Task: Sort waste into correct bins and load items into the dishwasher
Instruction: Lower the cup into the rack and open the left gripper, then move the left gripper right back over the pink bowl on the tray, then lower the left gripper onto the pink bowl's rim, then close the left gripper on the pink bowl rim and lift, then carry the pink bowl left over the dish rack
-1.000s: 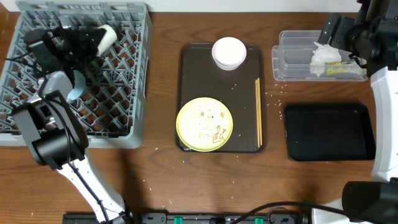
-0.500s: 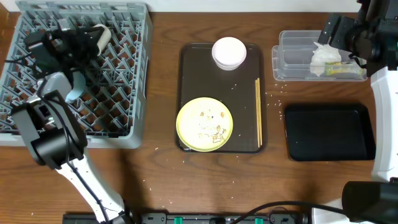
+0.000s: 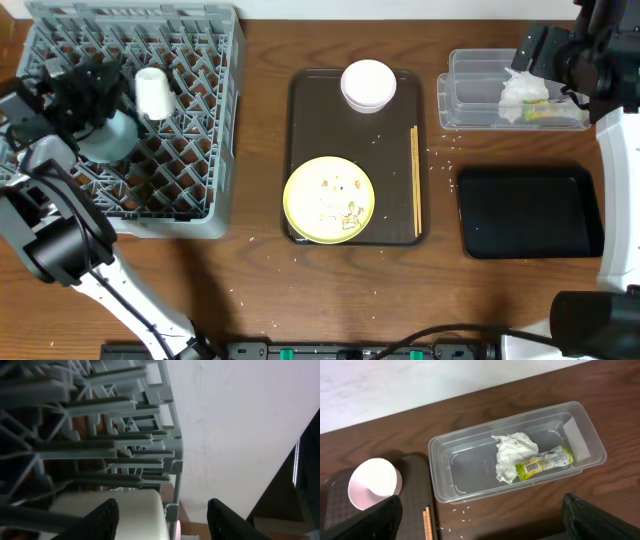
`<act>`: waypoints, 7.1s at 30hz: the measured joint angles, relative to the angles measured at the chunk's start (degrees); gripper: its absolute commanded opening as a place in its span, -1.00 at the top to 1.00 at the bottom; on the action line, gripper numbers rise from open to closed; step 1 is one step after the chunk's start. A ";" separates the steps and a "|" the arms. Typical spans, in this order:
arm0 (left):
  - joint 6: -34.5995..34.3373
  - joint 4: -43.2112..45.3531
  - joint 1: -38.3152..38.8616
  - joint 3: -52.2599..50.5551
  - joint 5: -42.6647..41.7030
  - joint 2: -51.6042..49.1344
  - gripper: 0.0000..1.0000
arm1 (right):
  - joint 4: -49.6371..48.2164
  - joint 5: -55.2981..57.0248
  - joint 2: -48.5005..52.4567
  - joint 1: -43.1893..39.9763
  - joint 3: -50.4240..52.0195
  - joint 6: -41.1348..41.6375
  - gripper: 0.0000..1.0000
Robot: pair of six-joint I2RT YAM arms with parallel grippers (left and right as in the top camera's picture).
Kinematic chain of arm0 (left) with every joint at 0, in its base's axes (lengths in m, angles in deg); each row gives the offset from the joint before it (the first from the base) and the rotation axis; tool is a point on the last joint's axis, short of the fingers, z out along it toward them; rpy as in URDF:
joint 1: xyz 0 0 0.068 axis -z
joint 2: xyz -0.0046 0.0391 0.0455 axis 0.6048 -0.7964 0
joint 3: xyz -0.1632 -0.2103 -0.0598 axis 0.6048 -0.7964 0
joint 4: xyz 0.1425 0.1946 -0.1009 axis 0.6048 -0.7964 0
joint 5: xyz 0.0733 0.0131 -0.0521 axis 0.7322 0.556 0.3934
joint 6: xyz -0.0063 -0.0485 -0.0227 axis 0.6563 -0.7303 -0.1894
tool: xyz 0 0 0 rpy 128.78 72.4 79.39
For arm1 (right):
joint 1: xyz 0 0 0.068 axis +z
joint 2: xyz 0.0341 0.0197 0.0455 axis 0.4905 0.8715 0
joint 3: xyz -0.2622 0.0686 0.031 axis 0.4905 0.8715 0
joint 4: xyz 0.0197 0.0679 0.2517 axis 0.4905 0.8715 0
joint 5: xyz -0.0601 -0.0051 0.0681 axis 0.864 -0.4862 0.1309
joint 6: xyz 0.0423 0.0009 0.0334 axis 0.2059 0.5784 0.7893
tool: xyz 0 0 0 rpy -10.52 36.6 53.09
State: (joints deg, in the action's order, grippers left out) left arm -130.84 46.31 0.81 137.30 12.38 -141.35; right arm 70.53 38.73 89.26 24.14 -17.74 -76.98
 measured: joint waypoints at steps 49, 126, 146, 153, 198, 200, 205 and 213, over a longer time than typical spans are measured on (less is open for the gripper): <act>42.91 -13.84 56.06 0.11 56.83 15.61 0.60 | 0.00 -0.02 0.00 0.00 0.00 0.00 -0.98; 53.96 -27.65 59.71 0.09 53.00 19.56 -0.64 | 0.00 0.00 0.00 0.00 0.00 0.00 -0.98; 70.29 -25.11 67.67 0.07 55.21 8.02 -0.68 | 0.00 0.00 0.00 0.00 0.00 0.00 -0.98; 72.72 -24.09 67.21 0.07 58.21 7.17 -0.70 | 0.00 0.00 0.00 0.00 0.00 0.00 -0.99; 66.69 -30.12 67.17 0.61 60.59 1.70 0.85 | 0.00 0.00 0.00 0.00 0.00 0.00 -0.99; 64.46 -30.64 67.17 0.61 60.54 2.34 0.85 | 0.00 0.00 0.00 0.00 0.00 0.00 -0.99; 59.10 -31.45 66.86 0.48 57.16 6.10 0.85 | 0.00 -0.02 0.00 0.00 0.00 0.00 -0.99; 51.58 -30.58 60.06 0.39 42.03 17.00 0.85 | 0.00 -0.02 0.00 0.00 0.00 0.00 -0.98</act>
State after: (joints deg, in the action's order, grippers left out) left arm -79.25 15.73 60.87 137.69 54.41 -124.34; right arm 70.53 38.71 89.26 24.14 -17.74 -76.98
